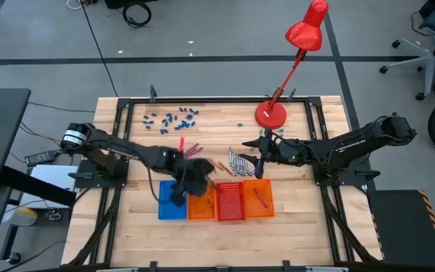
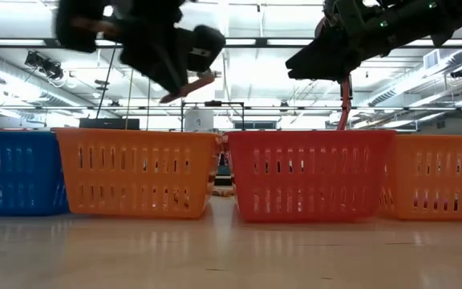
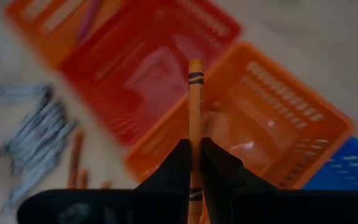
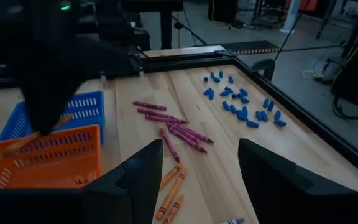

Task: Sort crayons
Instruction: Put the orange crayon into the left orange bin

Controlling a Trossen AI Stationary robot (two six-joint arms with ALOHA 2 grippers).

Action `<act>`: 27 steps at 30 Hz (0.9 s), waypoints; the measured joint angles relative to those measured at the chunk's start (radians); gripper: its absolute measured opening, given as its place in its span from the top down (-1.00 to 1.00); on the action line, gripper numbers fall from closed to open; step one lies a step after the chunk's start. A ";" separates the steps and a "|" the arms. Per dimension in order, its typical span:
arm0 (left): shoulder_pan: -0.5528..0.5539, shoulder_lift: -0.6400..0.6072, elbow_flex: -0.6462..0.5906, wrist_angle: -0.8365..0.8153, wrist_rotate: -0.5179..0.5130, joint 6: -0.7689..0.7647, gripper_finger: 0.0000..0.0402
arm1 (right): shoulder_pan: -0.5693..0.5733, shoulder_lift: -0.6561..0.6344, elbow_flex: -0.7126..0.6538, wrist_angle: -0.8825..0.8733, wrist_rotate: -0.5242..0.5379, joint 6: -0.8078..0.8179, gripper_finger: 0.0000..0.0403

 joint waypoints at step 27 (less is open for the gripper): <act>-0.080 0.116 -0.022 0.046 -0.245 0.191 0.40 | -0.001 0.001 0.000 0.001 -0.001 0.000 -0.06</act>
